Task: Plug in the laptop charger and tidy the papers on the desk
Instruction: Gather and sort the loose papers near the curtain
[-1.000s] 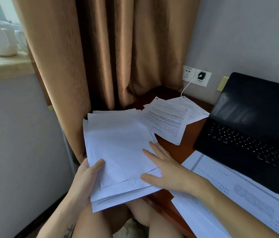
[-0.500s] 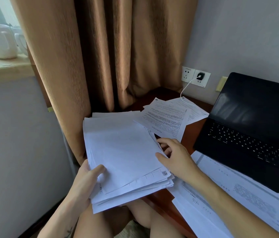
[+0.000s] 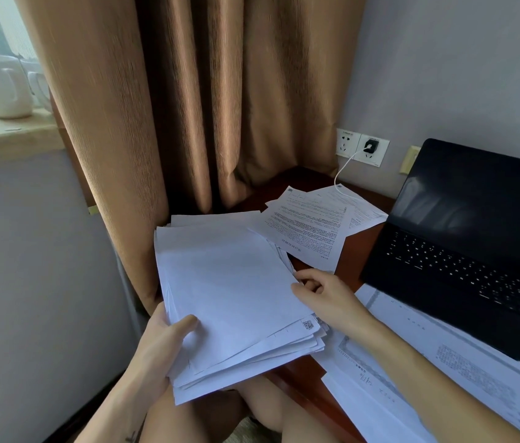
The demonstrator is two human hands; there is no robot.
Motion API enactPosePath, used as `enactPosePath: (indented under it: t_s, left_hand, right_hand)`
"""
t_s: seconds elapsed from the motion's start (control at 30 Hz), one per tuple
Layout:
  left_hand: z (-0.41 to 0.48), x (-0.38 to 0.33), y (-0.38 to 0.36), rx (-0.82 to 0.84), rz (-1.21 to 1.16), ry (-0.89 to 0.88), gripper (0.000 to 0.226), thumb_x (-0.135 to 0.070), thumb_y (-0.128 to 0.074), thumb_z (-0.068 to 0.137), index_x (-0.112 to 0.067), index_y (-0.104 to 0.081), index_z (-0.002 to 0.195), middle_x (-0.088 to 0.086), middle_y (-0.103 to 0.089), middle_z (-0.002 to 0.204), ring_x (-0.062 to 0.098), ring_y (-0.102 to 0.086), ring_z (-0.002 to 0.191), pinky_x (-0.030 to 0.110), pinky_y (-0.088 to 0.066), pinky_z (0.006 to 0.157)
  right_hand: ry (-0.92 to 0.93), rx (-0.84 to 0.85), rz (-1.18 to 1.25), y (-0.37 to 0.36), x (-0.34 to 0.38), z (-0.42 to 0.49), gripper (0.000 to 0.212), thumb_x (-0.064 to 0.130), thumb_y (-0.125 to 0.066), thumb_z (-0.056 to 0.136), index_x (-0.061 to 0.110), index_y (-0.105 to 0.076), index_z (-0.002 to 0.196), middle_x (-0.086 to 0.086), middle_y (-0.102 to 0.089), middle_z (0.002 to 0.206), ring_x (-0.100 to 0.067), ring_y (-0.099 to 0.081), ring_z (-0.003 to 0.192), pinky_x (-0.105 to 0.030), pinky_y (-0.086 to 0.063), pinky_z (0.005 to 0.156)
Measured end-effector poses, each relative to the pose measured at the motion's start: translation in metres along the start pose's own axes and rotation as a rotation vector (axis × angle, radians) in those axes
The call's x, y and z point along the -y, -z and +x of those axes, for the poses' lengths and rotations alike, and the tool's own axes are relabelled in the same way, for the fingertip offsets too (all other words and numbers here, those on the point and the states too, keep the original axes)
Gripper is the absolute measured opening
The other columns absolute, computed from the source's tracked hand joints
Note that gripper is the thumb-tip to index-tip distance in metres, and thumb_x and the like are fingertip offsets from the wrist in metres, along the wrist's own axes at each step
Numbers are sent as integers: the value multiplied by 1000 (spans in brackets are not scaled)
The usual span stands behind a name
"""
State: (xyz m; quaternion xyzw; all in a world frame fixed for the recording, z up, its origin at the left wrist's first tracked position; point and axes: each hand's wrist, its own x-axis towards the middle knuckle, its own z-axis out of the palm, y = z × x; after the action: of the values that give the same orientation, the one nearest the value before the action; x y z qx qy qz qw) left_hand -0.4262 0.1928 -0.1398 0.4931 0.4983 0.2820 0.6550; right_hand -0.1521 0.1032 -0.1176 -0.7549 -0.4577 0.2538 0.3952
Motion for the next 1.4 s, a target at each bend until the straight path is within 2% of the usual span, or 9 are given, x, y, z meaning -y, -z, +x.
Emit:
enactPosePath:
  t_s: [0.23, 0.47, 0.73, 0.97, 1.07, 1.17, 1.23, 1.3, 1.4]
  left_hand:
    - [1, -2, 5, 42, 15, 10, 53, -9, -72, 83, -26, -57, 131, -1, -77, 118, 28, -76, 103, 53, -57, 97]
    - [3, 0, 1, 19, -90, 12, 31, -14, -63, 99, -27, -61, 127, 0, -78, 115, 28, -76, 100, 45, -58, 83]
    - [3, -2, -4, -71, -115, -24, 35, -5, -60, 99, -31, -65, 122, 1, -78, 113, 32, -76, 100, 57, -57, 96]
    - [11, -10, -2, -120, -204, -32, 33, 1, -59, 99, -26, -65, 119, 6, -77, 112, 36, -75, 101, 58, -57, 94]
    - [17, -15, -2, -133, -222, -37, 34, 2, -59, 99, -25, -65, 120, 7, -78, 112, 38, -75, 100, 57, -58, 91]
    - [22, -19, -3, -144, -233, -45, 34, 2, -59, 98, -24, -66, 119, 7, -78, 111, 37, -75, 99, 55, -58, 90]
    - [26, -22, -5, -145, -238, -48, 34, 3, -59, 98, -23, -65, 120, 8, -77, 113, 38, -74, 100, 58, -56, 94]
    - [29, -24, -7, -149, -238, -54, 35, 2, -59, 98, -21, -63, 124, 9, -76, 116, 38, -73, 102, 59, -55, 96]
    - [34, -25, -8, -154, -235, -58, 35, 2, -60, 99, -22, -63, 124, 9, -75, 117, 39, -73, 103, 60, -55, 97]
  right_hand:
    - [-96, -23, 219, -5, 2, 5, 26, 20, -75, 89, 22, -67, 114, 4, -56, 85, -4, -55, 73, -19, -47, 74]
    - [-20, 15, 103, -3, 0, -2, 34, 16, -77, 86, 22, -64, 117, 2, -51, 96, 6, -48, 62, -14, -47, 70]
    - [111, -130, -115, 21, -12, 29, 18, 24, -70, 92, 33, -70, 108, 11, -58, 112, -11, -49, 112, -27, -43, 100]
    - [80, 86, -617, 41, -16, 73, 76, 68, -63, 85, 34, -41, 150, 13, -39, 152, -16, -29, 141, -41, -23, 117]
    - [207, 57, -846, 40, -24, 82, 64, 66, -52, 93, 29, -49, 145, 6, -51, 144, -21, -45, 128, -41, -39, 105]
    - [364, -47, -982, 37, -29, 86, 50, 54, -45, 97, 16, -66, 122, -4, -68, 111, -27, -61, 101, -39, -53, 77]
    - [471, -132, -1074, 32, -30, 89, 32, 39, -57, 91, 10, -69, 86, -7, -66, 75, -26, -63, 69, -30, -43, 49]
    - [499, -227, -1143, 29, -25, 92, 26, 12, -81, 70, 12, -56, 61, -3, -52, 51, -20, -52, 43, -23, -23, 39]
    - [473, -310, -1201, 36, -13, 99, 42, -6, -86, 47, 13, -51, 59, 0, -45, 42, -16, -45, 32, -19, -22, 36]
